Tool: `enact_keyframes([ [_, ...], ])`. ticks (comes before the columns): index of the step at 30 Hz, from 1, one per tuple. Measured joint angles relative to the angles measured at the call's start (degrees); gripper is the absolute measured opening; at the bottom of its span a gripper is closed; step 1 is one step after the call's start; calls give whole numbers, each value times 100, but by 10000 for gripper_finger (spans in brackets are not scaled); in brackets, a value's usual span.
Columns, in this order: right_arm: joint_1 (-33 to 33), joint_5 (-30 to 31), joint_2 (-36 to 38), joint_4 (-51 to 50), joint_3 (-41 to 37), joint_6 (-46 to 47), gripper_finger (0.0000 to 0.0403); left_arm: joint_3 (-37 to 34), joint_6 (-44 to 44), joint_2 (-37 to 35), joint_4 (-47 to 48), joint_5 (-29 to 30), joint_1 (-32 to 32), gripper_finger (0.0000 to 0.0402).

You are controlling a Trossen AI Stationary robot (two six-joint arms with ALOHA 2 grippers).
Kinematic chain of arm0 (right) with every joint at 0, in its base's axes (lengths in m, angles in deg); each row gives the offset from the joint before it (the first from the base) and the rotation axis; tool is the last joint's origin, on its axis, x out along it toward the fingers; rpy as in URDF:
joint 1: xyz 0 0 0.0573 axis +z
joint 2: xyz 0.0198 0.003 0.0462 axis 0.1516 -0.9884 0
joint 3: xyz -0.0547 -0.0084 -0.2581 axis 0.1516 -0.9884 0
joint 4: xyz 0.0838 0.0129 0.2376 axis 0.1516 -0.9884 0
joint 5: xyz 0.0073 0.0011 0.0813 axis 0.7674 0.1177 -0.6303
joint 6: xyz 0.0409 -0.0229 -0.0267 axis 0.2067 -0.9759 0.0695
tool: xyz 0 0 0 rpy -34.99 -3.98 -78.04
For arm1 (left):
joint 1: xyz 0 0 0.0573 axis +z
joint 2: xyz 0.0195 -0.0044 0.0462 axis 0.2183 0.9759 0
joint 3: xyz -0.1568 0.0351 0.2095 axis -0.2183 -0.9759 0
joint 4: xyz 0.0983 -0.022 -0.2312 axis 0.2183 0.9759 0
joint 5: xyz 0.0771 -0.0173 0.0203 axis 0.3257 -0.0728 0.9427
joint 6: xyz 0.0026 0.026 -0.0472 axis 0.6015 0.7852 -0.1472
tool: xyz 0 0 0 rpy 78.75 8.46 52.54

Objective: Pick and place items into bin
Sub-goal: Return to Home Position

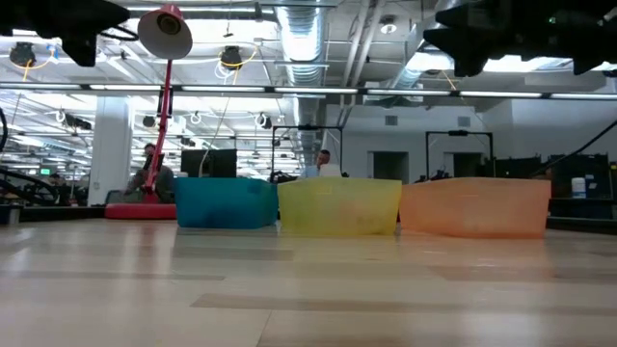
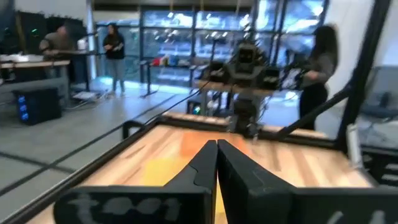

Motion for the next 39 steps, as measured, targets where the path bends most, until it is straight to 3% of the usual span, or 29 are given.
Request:
enact_keyframes([
  [5,96,-7,-316,253,0,-170,182,-693,597,-2,-1601,-677,0,0],
  [7,44,-14,-294,262,0,-316,182,-857,799,-2,-1936,-674,0,0],
  [11,-354,-41,205,-248,0,-121,182,-703,877,-2,-1955,-301,0,0],
  [14,-661,-503,846,-990,-83,177,182,-533,879,-5,-1735,-277,0,0],
  [19,-689,-1895,1165,1076,-1262,8,182,-520,703,-2,-1548,-210,0,0],
  [21,-773,-1828,1362,1531,-1728,231,182,-519,597,-2,-1539,-152,0,0],
  [27,-889,-1652,1619,1066,-1733,706,182,-515,706,-2,-1412,-48,2,0],
  [33,-896,-1646,1793,635,-1729,584,182,-515,585,-4,-1244,631,5,0],
  [39,-877,-1804,2206,323,-1727,859,182,-405,1526,-11,-2151,-12,-7,0],
])
